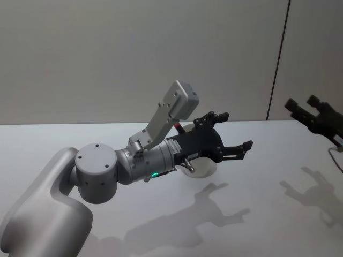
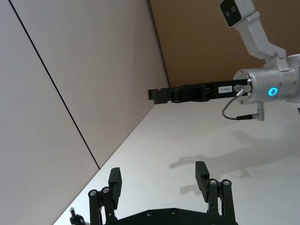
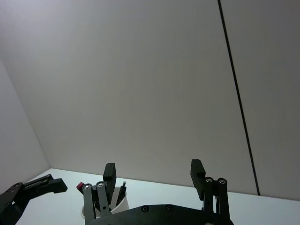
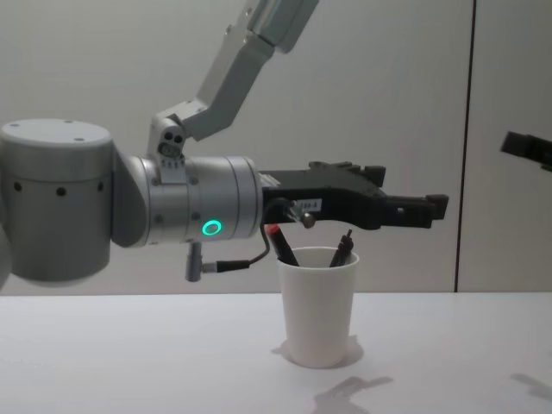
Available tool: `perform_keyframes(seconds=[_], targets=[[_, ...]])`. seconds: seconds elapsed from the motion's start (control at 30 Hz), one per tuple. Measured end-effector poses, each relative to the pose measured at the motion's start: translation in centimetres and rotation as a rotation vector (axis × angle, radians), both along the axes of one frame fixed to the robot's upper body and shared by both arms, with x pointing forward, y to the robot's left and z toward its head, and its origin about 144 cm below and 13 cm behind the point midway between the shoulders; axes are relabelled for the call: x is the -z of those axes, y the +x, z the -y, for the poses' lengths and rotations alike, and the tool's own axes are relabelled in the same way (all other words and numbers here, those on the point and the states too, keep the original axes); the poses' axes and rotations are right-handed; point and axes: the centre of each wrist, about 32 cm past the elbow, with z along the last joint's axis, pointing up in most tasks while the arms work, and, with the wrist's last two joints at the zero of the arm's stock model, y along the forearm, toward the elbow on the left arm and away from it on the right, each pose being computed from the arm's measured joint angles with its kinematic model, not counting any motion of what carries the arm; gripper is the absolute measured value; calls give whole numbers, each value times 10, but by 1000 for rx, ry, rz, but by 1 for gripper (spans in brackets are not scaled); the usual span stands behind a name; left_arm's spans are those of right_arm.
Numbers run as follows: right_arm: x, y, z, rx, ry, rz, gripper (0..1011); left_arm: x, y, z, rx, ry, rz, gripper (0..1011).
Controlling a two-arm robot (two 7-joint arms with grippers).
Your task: Place the pen into the pen holder.
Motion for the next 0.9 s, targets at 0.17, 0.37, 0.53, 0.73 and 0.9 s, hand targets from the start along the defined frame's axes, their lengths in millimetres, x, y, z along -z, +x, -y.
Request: perform_keyframes(seconds=[0.17,0.37,0.53,0.73,0.9], targets=[[2,-15,4,39,-3,-13,1002,0,0,0,0,0,0,1000],[4,-31,9,81,-8,-26,1002,0,0,0,0,0,0,1000],[4,-40,11,103,-10,-29,1002,0,0,0,0,0,0,1000],[4,-48,13,124,-13,-34,1002,0,0,0,0,0,0,1000],[4,-50,13,130,-13,-35,1002,0,0,0,0,0,0,1000]])
